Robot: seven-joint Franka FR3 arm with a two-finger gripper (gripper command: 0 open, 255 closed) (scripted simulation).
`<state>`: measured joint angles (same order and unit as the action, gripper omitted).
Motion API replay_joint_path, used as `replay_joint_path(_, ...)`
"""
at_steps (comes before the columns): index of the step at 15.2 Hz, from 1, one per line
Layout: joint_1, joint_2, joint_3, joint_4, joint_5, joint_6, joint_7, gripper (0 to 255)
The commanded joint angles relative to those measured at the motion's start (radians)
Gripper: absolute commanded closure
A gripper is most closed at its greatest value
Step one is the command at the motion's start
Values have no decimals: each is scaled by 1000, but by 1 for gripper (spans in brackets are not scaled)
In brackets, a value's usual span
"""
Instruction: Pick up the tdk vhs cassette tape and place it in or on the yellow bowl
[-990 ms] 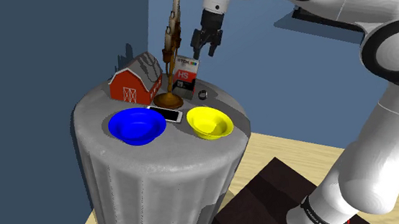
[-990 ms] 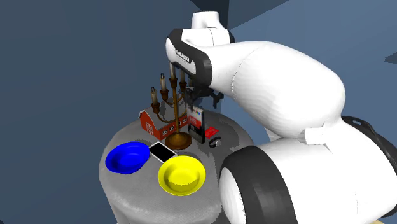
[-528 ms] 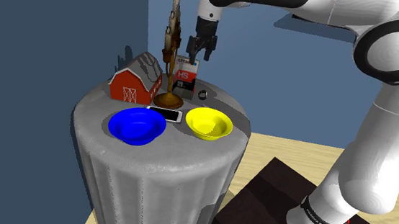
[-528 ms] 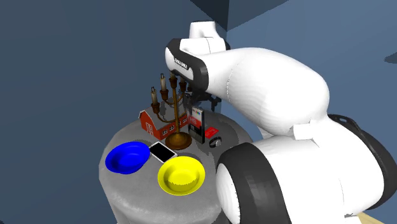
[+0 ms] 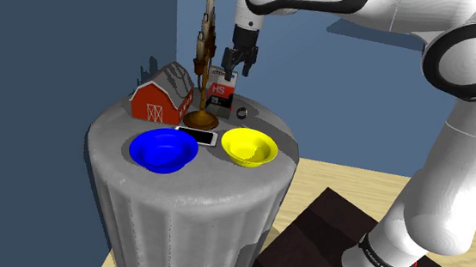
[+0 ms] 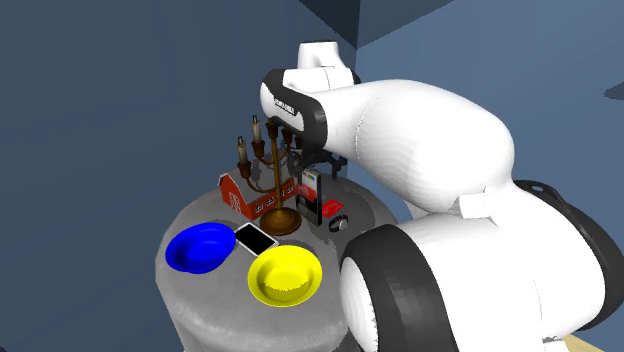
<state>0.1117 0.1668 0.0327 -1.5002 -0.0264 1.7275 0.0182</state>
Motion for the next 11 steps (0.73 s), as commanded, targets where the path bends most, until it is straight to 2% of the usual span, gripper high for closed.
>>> replay_joint_path(1,0,0,0,0,0,0,0,0)
replay_joint_path(2,0,0,0,0,0,0,0,255)
replay_joint_path(11,0,0,0,0,0,0,0,255)
